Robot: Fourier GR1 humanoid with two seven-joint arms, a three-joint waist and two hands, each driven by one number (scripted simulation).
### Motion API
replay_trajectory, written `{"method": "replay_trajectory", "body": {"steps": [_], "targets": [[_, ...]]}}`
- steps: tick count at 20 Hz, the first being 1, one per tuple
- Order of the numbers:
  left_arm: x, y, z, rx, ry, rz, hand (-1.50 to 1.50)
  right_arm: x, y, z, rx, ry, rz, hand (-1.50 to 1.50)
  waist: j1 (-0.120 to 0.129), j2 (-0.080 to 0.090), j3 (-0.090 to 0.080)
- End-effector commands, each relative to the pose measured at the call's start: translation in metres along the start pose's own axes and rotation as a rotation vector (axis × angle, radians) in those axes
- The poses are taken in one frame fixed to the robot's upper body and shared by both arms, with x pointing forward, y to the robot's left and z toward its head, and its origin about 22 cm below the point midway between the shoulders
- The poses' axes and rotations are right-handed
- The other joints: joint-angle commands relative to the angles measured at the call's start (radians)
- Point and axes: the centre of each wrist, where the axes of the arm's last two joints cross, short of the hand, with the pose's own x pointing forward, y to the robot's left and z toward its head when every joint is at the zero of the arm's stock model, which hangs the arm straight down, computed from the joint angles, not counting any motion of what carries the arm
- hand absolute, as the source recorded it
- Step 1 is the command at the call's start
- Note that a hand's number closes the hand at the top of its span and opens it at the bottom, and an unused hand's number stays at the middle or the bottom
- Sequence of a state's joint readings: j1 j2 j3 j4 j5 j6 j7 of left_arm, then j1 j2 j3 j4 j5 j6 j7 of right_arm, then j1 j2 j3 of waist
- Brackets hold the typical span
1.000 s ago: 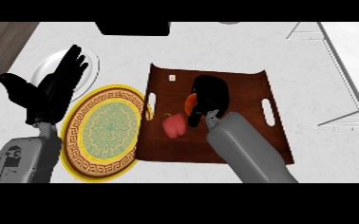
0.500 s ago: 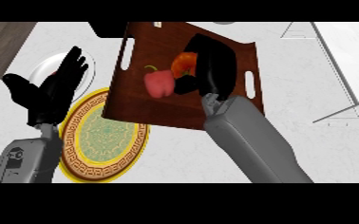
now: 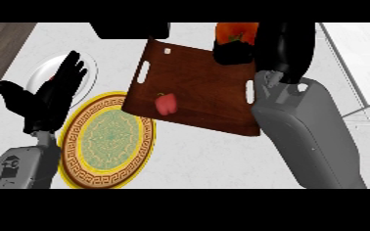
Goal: Pick the tomato from the tray and place it in the tiered shelf
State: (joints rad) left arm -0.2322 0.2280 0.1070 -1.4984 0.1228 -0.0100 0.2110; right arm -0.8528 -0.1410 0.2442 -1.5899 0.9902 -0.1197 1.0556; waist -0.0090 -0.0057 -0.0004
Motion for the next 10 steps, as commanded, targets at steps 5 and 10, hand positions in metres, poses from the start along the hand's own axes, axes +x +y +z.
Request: {"method": "replay_trajectory", "body": {"steps": [5, 10], "targets": [[0.021, 0.002, -0.001, -0.004, 0.007, 0.017, 0.0, -0.021, -0.062, -0.044, -0.101, 0.164, 0.072, 1.5, 0.006, 0.002, 0.001], [-0.01, -0.006, 0.0, 0.014, 0.002, 0.0, 0.0, -0.056, -0.106, -0.058, -0.15, 0.24, 0.095, 1.5, -0.004, 0.003, 0.0]]}}
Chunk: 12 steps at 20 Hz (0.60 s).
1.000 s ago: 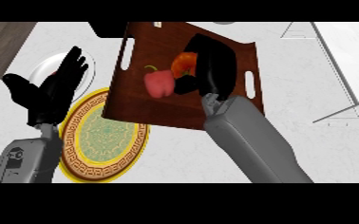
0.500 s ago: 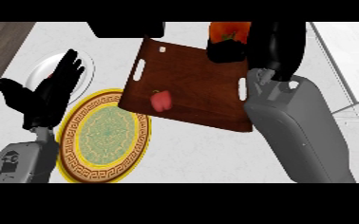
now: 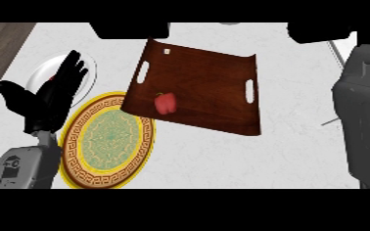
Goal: Pick the tomato from the tray and place it in the tiered shelf
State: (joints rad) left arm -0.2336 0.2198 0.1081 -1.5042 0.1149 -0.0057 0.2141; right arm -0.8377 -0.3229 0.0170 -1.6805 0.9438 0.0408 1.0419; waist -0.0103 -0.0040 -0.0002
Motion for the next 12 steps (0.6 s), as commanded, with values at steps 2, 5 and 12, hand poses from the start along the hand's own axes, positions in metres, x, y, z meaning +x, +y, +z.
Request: {"method": "replay_trajectory", "body": {"steps": [2, 5, 12], "targets": [[0.011, -0.016, -0.007, -0.004, -0.008, 0.001, 0.0, -0.037, -0.031, -0.038, -0.017, 0.124, 0.02, 1.5, 0.004, 0.003, 0.001], [0.001, -0.018, -0.005, 0.01, -0.002, 0.003, 0.0, -0.072, -0.039, -0.033, -0.063, 0.149, -0.033, 1.5, -0.003, 0.003, 0.001], [-0.009, -0.01, -0.008, 0.009, 0.002, -0.004, 0.0, -0.111, -0.066, -0.058, -0.119, 0.172, -0.029, 1.5, 0.008, 0.005, 0.0]]}}
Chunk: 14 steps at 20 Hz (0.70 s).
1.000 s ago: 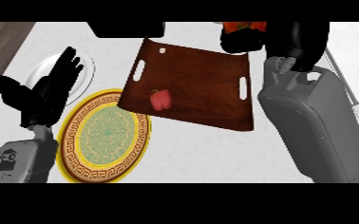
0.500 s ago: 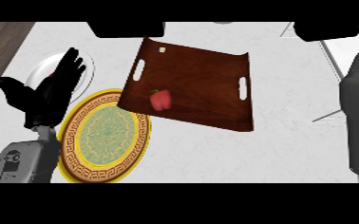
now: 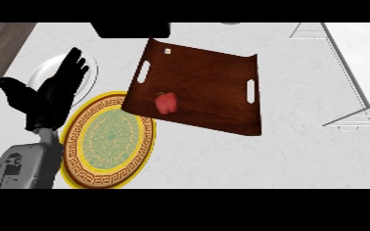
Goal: Pick the tomato from the tray and place it in the tiered shelf
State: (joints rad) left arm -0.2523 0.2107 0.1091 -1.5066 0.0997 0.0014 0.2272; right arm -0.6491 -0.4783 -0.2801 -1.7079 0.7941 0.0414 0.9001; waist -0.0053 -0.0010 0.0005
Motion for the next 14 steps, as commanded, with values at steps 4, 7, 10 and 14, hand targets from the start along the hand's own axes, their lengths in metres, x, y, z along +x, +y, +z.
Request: {"method": "replay_trajectory", "body": {"steps": [4, 7, 10, 14], "targets": [[0.002, 0.008, -0.013, -0.013, -0.015, 0.006, 0.0, -0.057, -0.016, -0.029, -0.018, 0.029, -0.009, 1.5, 0.002, 0.002, -0.001], [0.015, 0.015, -0.003, -0.018, -0.002, 0.021, 0.0, -0.087, -0.016, -0.018, -0.014, 0.026, -0.009, 1.5, 0.003, 0.0, 0.0], [0.005, -0.012, -0.014, -0.006, -0.003, 0.019, 0.0, -0.091, -0.029, -0.037, -0.035, 0.027, -0.008, 1.5, 0.002, 0.001, -0.001], [-0.005, -0.009, 0.007, -0.021, 0.008, -0.004, 0.0, -0.109, -0.011, -0.039, -0.025, 0.023, 0.013, 1.5, 0.008, 0.001, 0.0]]}}
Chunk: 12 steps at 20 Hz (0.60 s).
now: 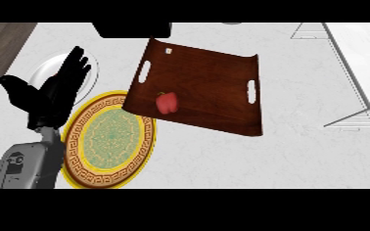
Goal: Pick the tomato from the tray and place it in the tiered shelf
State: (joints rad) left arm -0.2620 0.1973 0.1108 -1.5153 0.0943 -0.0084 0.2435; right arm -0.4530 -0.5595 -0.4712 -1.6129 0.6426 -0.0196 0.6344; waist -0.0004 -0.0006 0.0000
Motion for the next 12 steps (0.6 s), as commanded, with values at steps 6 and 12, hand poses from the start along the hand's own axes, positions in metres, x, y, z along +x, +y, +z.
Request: {"method": "replay_trajectory", "body": {"steps": [6, 12], "targets": [[0.01, 0.003, -0.002, -0.008, 0.006, 0.007, 0.0, -0.038, -0.018, -0.032, -0.091, 0.182, -0.023, 1.5, 0.003, 0.003, 0.0], [0.007, -0.008, 0.0, 0.009, -0.017, -0.001, 0.0, -0.072, -0.013, -0.05, -0.217, 0.076, -0.036, -1.5, 0.005, 0.002, 0.001]]}}
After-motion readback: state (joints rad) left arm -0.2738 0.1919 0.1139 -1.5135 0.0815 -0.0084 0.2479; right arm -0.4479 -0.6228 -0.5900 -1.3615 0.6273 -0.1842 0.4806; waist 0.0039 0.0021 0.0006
